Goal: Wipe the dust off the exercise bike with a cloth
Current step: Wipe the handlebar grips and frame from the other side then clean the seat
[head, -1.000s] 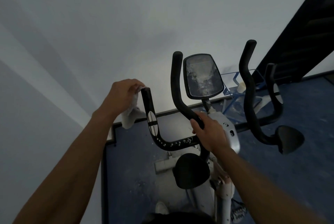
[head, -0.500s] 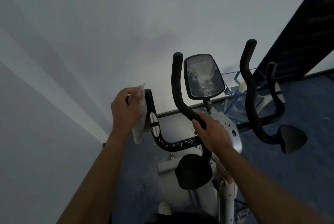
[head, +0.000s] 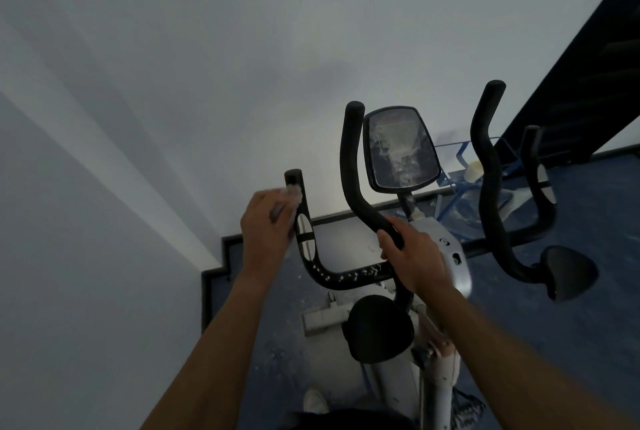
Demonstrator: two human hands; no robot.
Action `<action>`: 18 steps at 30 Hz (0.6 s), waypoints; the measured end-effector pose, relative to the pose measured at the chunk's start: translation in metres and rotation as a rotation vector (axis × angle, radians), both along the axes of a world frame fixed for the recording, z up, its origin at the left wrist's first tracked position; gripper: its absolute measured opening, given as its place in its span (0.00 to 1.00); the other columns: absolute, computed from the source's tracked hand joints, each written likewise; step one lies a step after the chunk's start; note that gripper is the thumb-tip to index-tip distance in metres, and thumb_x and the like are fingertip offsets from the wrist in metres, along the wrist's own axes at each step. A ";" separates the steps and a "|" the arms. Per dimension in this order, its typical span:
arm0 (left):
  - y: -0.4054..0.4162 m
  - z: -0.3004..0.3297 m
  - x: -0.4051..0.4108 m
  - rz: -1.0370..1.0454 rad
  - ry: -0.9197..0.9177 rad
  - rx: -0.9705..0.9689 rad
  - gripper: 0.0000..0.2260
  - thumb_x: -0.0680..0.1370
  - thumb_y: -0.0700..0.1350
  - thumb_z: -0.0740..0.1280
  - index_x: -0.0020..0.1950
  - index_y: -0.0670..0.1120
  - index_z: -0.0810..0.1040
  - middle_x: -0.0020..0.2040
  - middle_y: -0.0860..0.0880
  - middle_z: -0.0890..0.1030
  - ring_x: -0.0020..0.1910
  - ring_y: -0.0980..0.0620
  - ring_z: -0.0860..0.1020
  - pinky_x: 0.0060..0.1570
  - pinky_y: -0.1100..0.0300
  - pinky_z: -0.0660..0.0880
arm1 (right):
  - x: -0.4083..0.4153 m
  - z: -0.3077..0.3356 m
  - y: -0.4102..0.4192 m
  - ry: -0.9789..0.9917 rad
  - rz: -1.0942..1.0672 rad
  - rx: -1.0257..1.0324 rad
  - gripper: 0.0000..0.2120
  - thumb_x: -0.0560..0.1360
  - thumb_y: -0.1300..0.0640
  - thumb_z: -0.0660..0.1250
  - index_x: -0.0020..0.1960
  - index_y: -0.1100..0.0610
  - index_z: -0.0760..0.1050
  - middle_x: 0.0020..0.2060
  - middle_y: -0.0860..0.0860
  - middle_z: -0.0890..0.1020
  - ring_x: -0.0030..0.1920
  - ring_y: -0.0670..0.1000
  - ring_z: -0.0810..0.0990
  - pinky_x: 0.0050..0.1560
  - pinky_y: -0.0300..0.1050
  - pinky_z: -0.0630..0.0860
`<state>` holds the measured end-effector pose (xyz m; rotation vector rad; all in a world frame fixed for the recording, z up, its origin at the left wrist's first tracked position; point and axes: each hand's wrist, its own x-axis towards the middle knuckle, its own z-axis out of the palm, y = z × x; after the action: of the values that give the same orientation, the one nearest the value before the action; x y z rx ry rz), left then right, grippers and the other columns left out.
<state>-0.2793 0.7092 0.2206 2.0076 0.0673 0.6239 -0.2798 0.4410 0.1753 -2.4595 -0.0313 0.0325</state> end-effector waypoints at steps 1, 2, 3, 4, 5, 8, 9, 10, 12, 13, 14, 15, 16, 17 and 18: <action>0.003 -0.006 -0.007 -0.012 0.036 0.006 0.06 0.78 0.39 0.73 0.51 0.50 0.84 0.49 0.48 0.82 0.48 0.66 0.79 0.51 0.72 0.71 | 0.000 0.000 0.000 0.000 -0.002 0.001 0.24 0.75 0.29 0.52 0.66 0.38 0.69 0.38 0.45 0.82 0.40 0.44 0.83 0.47 0.55 0.83; 0.006 -0.010 -0.011 -0.021 0.054 0.025 0.07 0.78 0.38 0.73 0.50 0.51 0.83 0.48 0.48 0.83 0.46 0.67 0.79 0.49 0.72 0.72 | -0.001 0.001 0.000 -0.001 -0.007 0.004 0.24 0.75 0.29 0.52 0.65 0.38 0.69 0.38 0.45 0.82 0.40 0.44 0.83 0.47 0.55 0.83; 0.010 -0.011 -0.010 -0.016 0.056 0.043 0.07 0.77 0.37 0.73 0.49 0.50 0.84 0.48 0.48 0.83 0.47 0.69 0.78 0.50 0.72 0.72 | 0.000 0.002 -0.001 -0.004 -0.011 0.008 0.24 0.75 0.29 0.53 0.65 0.38 0.70 0.37 0.45 0.82 0.40 0.44 0.83 0.48 0.55 0.83; 0.014 -0.009 -0.007 0.009 0.035 0.056 0.06 0.77 0.37 0.73 0.50 0.47 0.85 0.49 0.48 0.82 0.48 0.70 0.77 0.51 0.74 0.72 | -0.001 0.003 -0.001 -0.007 -0.008 0.014 0.22 0.76 0.30 0.54 0.64 0.39 0.70 0.37 0.44 0.83 0.40 0.44 0.83 0.48 0.54 0.83; 0.015 -0.004 -0.003 0.046 0.003 0.061 0.04 0.76 0.37 0.74 0.50 0.44 0.85 0.50 0.48 0.81 0.49 0.72 0.76 0.52 0.76 0.70 | -0.001 0.004 0.000 -0.010 -0.003 0.022 0.20 0.77 0.32 0.55 0.64 0.39 0.71 0.36 0.44 0.83 0.40 0.43 0.83 0.48 0.54 0.83; 0.006 0.013 0.009 0.054 -0.104 0.094 0.05 0.76 0.37 0.74 0.51 0.41 0.86 0.53 0.45 0.78 0.51 0.69 0.75 0.55 0.75 0.70 | -0.002 0.005 0.001 -0.013 0.004 0.029 0.17 0.80 0.37 0.59 0.66 0.41 0.71 0.36 0.43 0.83 0.39 0.42 0.83 0.47 0.54 0.84; 0.001 0.014 0.010 -0.001 -0.121 0.121 0.05 0.77 0.38 0.74 0.52 0.41 0.86 0.53 0.45 0.78 0.50 0.66 0.76 0.55 0.74 0.71 | -0.001 0.005 0.001 -0.016 0.005 0.031 0.17 0.80 0.38 0.59 0.66 0.41 0.71 0.36 0.44 0.83 0.39 0.42 0.83 0.47 0.54 0.83; -0.003 0.011 0.007 -0.054 -0.112 0.152 0.04 0.77 0.38 0.74 0.52 0.41 0.85 0.53 0.45 0.77 0.49 0.63 0.76 0.53 0.72 0.73 | -0.001 0.005 0.001 -0.019 0.006 0.032 0.17 0.80 0.37 0.58 0.66 0.41 0.71 0.36 0.43 0.83 0.39 0.42 0.83 0.47 0.54 0.83; -0.005 -0.003 -0.002 -0.100 -0.058 0.155 0.06 0.78 0.40 0.73 0.55 0.44 0.85 0.51 0.46 0.75 0.46 0.56 0.77 0.50 0.68 0.75 | -0.001 0.005 0.000 -0.017 0.004 0.033 0.19 0.78 0.34 0.56 0.65 0.39 0.70 0.36 0.43 0.83 0.39 0.43 0.83 0.48 0.54 0.83; -0.003 -0.009 -0.008 -0.086 -0.036 0.113 0.08 0.78 0.41 0.73 0.57 0.46 0.85 0.49 0.47 0.74 0.44 0.55 0.76 0.48 0.67 0.75 | -0.001 0.004 0.000 -0.015 0.000 0.035 0.20 0.77 0.33 0.56 0.65 0.38 0.70 0.36 0.43 0.83 0.39 0.43 0.83 0.48 0.54 0.83; -0.001 -0.012 -0.012 -0.063 -0.026 0.071 0.09 0.77 0.42 0.74 0.58 0.49 0.84 0.47 0.47 0.74 0.42 0.57 0.76 0.46 0.67 0.74 | -0.001 0.003 0.000 -0.014 -0.004 0.035 0.20 0.77 0.32 0.55 0.64 0.38 0.70 0.36 0.43 0.83 0.39 0.43 0.83 0.48 0.54 0.83; -0.001 -0.012 -0.014 -0.039 -0.030 0.054 0.10 0.77 0.43 0.74 0.58 0.50 0.84 0.46 0.47 0.74 0.41 0.60 0.74 0.45 0.69 0.73 | 0.000 0.003 0.001 -0.013 -0.006 0.031 0.20 0.76 0.32 0.55 0.64 0.38 0.70 0.36 0.44 0.83 0.40 0.43 0.83 0.48 0.54 0.83; -0.003 -0.009 -0.012 -0.026 -0.043 0.058 0.10 0.77 0.43 0.74 0.57 0.49 0.83 0.45 0.48 0.73 0.40 0.61 0.73 0.45 0.71 0.71 | 0.000 0.003 0.001 -0.013 -0.002 0.029 0.20 0.77 0.32 0.55 0.64 0.38 0.70 0.36 0.44 0.83 0.40 0.43 0.83 0.48 0.54 0.83; -0.006 -0.002 -0.008 -0.033 -0.064 0.065 0.09 0.77 0.42 0.74 0.57 0.48 0.84 0.45 0.48 0.73 0.40 0.62 0.73 0.45 0.72 0.71 | -0.001 0.003 0.001 -0.013 0.000 0.028 0.20 0.77 0.33 0.55 0.65 0.39 0.71 0.36 0.44 0.83 0.40 0.42 0.83 0.48 0.54 0.83; -0.010 0.006 -0.002 -0.042 -0.089 0.077 0.08 0.78 0.41 0.74 0.56 0.47 0.85 0.45 0.48 0.73 0.40 0.61 0.72 0.45 0.72 0.72 | -0.001 0.004 0.001 -0.014 -0.001 0.026 0.20 0.78 0.34 0.56 0.65 0.39 0.71 0.36 0.44 0.83 0.40 0.42 0.83 0.48 0.54 0.83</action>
<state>-0.2818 0.6994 0.2268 2.0472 -0.0537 0.6977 -0.2809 0.4420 0.1791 -2.4337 -0.0366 0.0145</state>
